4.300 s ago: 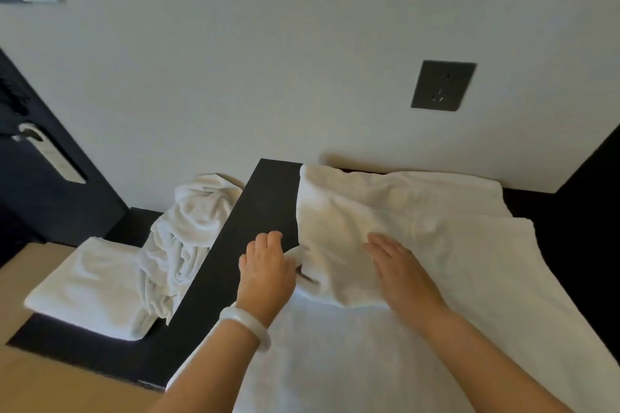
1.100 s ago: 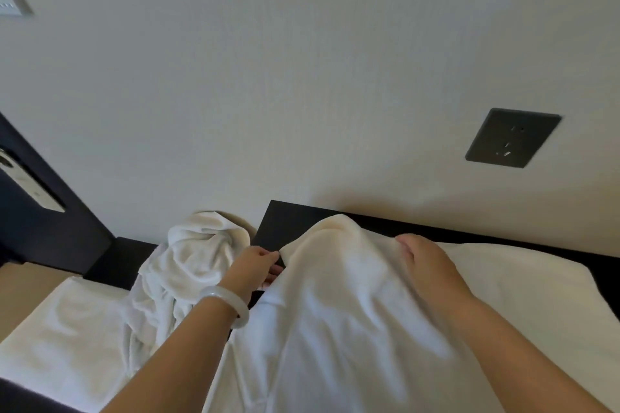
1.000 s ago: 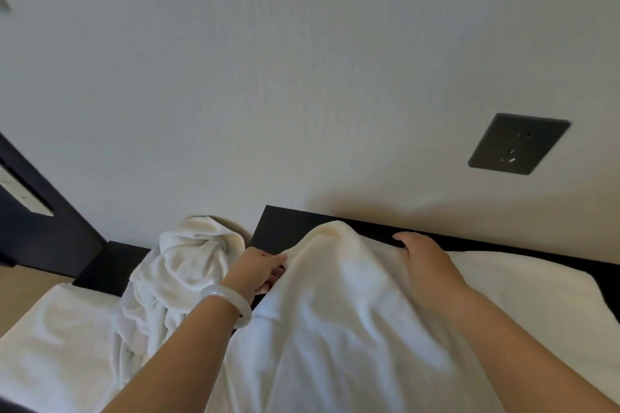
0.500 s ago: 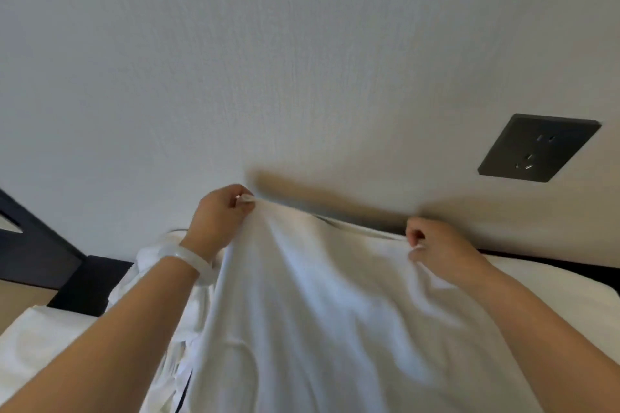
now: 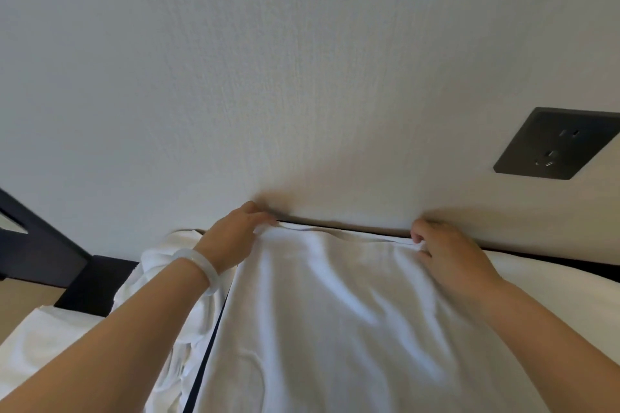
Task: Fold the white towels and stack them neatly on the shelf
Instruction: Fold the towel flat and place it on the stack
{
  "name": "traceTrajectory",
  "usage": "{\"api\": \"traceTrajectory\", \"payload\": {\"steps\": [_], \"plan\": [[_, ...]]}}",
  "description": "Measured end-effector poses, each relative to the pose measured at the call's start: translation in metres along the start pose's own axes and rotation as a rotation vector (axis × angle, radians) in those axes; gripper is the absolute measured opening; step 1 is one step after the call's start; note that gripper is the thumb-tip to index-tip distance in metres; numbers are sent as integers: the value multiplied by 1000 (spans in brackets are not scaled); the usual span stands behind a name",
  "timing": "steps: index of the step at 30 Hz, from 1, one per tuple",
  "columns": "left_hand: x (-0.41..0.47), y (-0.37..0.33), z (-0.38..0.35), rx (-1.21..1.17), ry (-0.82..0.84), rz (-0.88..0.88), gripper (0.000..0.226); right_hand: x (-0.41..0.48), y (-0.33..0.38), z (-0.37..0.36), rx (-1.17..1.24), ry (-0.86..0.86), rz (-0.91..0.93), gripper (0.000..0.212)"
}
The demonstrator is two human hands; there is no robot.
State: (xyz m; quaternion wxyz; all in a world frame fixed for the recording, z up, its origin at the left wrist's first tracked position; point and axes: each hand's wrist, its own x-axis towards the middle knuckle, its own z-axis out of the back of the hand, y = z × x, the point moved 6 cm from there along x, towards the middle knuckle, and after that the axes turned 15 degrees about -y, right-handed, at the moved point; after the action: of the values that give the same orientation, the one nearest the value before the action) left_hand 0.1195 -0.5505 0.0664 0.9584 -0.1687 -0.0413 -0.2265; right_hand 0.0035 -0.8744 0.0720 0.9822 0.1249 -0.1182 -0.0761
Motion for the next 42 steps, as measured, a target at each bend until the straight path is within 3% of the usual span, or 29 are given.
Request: {"api": "traceTrajectory", "payload": {"steps": [4, 10, 12, 15, 17, 20, 23, 26, 29, 32, 34, 36, 37, 40, 42], "plan": [[6, 4, -4, 54, 70, 72, 36, 2, 2, -12, -68, 144, -3, 14], [13, 4, -4, 92, 50, 146, 35, 7, 12, -16, -257, 155, -59, 28], [11, 5, -4, 110, 82, 189, 37, 5, 24, -14, -374, 130, -41, 25], [10, 8, -2, 44, 71, 292, 23, 5, 26, -13, -364, 114, -101, 13], [10, 9, 0, 15, 55, 346, 20, 5, 15, -20, -164, 117, -240, 7], [12, 11, 4, -14, 6, 392, 15, -5, -3, -32, 555, 84, -711, 18], [14, 20, 6, -241, -131, 553, 7, -6, -13, -31, 1073, -168, -892, 18], [8, 23, -6, -423, -216, 685, 11, -14, -17, -34, 1109, -385, -817, 21], [-2, 20, -17, -462, -312, 720, 9, -26, -10, -46, 1059, -365, -637, 30], [-12, 7, -15, -397, -404, 673, 6, -33, 10, -57, 622, -182, -213, 47], [-23, -22, -9, -248, -531, 366, 24, -42, 25, -71, 219, -75, 31, 50], [-50, -55, -28, -44, -494, 89, 36, -48, 30, -78, 1, -82, 88, 62], [-66, -66, -42, 23, -414, 50, 44, -49, 31, -78, -52, -105, 75, 65], [-104, -77, -76, 160, -205, 78, 62, -46, 35, -75, -114, -154, 71, 65], [-109, -73, -83, 214, -194, 64, 64, -44, 35, -79, -119, -111, 51, 68]]}}
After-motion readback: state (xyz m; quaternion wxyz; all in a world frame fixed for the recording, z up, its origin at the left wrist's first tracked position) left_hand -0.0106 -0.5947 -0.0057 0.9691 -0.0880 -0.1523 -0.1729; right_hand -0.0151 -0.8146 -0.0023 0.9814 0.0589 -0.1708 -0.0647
